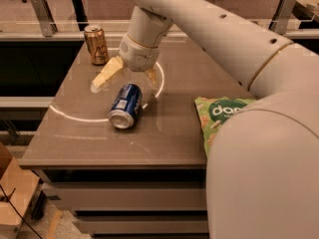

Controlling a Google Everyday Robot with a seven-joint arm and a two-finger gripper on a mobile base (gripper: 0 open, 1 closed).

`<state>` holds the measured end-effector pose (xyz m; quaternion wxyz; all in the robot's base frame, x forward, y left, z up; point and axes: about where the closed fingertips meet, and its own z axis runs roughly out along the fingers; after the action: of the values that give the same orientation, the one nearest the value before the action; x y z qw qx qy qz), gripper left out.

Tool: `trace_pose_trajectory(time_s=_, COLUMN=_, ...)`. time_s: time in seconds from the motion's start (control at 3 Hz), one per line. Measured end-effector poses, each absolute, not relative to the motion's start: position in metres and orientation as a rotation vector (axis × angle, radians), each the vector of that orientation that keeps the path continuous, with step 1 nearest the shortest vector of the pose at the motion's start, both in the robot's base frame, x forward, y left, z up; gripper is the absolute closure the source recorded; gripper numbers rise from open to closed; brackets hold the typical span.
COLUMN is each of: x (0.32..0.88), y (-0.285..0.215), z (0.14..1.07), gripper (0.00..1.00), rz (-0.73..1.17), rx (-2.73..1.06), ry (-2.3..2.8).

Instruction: Place pepsi can upright

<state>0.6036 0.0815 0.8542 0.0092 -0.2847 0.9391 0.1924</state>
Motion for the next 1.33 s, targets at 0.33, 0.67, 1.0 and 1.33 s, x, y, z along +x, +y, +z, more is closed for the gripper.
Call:
trace_pose_trajectory(time_s=0.33, x=0.6006, y=0.0898, z=0.8452, gripper=0.0, rz=0.576, rx=-0.868, ry=2.991)
trace_pose_trajectory(time_s=0.67, x=0.597, y=0.0926, z=0.8408, gripper=0.18, rz=0.534, rx=-0.856, ry=3.034)
trace_pose_trajectory(time_s=1.0, x=0.5967, y=0.0917, z=0.8421, gripper=0.41, rz=0.501, rx=-0.84, ry=3.047)
trace_pose_trajectory(time_s=1.33, x=0.6004, y=0.0881, z=0.8495, gripper=0.64, rz=0.496, rx=-0.822, ry=3.023)
